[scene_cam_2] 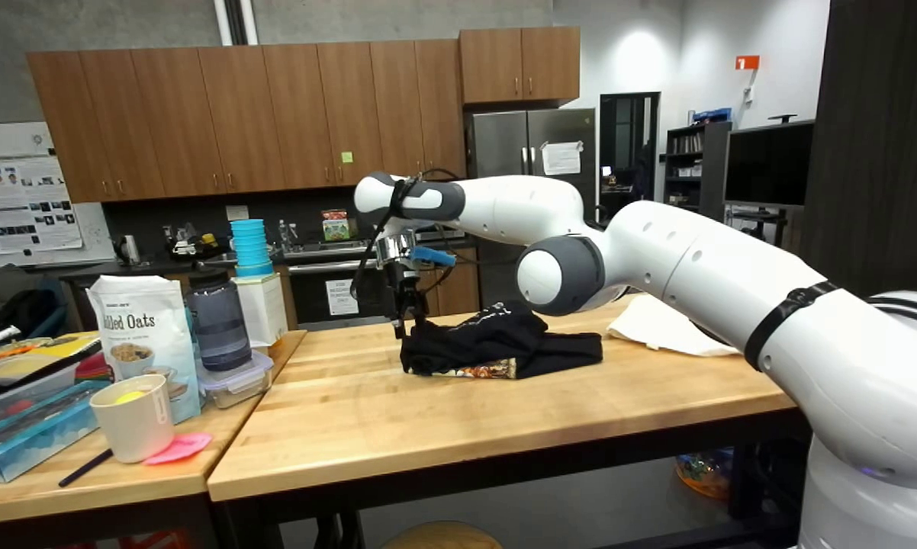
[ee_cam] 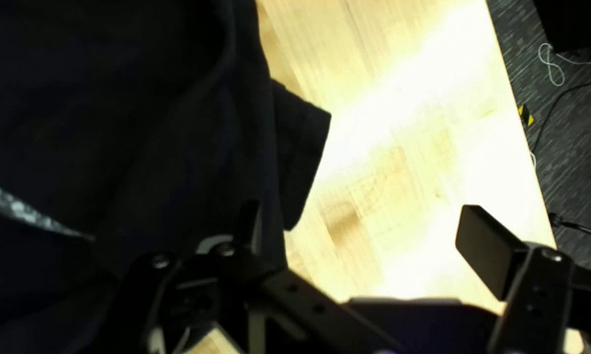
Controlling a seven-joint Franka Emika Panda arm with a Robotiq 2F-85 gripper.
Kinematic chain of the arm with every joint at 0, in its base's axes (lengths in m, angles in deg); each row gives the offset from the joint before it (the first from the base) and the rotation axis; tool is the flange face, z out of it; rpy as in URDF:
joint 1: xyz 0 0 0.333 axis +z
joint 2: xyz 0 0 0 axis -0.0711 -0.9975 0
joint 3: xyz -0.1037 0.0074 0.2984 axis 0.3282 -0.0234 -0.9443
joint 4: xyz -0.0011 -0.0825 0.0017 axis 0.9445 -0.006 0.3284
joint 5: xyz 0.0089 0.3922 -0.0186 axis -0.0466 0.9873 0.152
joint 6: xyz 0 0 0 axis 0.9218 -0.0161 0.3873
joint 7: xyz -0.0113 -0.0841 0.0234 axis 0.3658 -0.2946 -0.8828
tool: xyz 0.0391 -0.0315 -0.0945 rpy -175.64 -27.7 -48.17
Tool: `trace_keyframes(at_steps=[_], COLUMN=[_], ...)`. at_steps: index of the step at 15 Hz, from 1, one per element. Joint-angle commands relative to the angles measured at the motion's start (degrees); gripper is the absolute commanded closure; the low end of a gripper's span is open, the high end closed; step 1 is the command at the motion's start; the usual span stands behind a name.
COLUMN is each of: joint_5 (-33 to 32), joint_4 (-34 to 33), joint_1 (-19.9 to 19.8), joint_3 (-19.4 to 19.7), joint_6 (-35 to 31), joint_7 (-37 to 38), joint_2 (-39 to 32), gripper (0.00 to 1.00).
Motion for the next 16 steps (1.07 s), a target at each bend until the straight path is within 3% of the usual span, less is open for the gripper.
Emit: trace_keyframes(at_steps=[1,8,12,16], joint_5=[-0.72,-7.79,-12.25,-13.81], joint_4=[0.51,1.27,0.94,0.61], joint_1=[0.5,3.42,5.12,5.58], joint_3=[-1.18,2.29,5.47,7.38], joint_6=[-3.65,-9.0,-14.76,-14.46], joint_7=[-9.63,-25.89,-26.56,-23.71], joint_2=[0.51,0.79,0.05,-0.19], gripper=[0.0,0.0,0.0,0.0])
